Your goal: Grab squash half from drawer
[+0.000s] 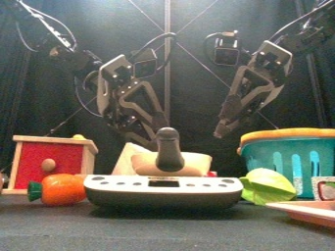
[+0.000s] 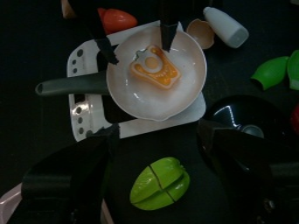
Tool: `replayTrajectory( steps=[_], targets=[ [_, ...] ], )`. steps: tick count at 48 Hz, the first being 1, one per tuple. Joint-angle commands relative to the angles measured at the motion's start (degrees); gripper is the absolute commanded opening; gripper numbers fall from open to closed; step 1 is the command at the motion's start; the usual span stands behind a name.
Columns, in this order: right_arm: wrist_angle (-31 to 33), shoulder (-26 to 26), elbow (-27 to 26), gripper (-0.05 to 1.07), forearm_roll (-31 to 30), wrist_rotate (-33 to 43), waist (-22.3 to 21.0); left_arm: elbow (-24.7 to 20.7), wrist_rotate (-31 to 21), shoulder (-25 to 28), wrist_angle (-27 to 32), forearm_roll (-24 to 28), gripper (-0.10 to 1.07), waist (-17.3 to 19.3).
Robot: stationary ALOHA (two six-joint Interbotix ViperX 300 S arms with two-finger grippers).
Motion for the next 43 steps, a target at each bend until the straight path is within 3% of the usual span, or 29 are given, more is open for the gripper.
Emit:
replayTrajectory(
  steps=[1, 8, 18, 27, 35, 43],
  targets=[
    [-0.8, -1.8, -0.8, 1.01, 0.1, 0.0, 0.1, -0.5, 0.0, -3.8, 1.6, -0.1, 0.94, -0.4],
    [-1.9, -2.7, -1.0, 1.01, -0.2, 0.0, 0.3, 0.3, 0.0, -10.1, 9.1, -0.3, 0.94, -1.8],
    [-3.3, -2.5, -0.8, 1.01, -0.1, 0.0, 0.0, 0.4, -0.2, -19.5, 26.1, 0.6, 0.94, -2.8],
    [-3.3, -1.8, -0.7, 1.01, 0.1, 0.0, 0.0, 0.7, -0.4, -23.6, 35.5, 7.3, 0.94, -2.1],
    [-3.3, -1.3, -0.5, 1.01, 0.1, 0.0, 0.1, -0.7, -2.6, -27.1, 40.6, 13.2, 0.94, 3.3],
    [-3.3, -0.7, -0.6, 1.01, 0.1, 0.0, 0.0, -1.1, -14.6, -28.9, 43.0, 13.5, 0.94, 11.5]
  ],
)
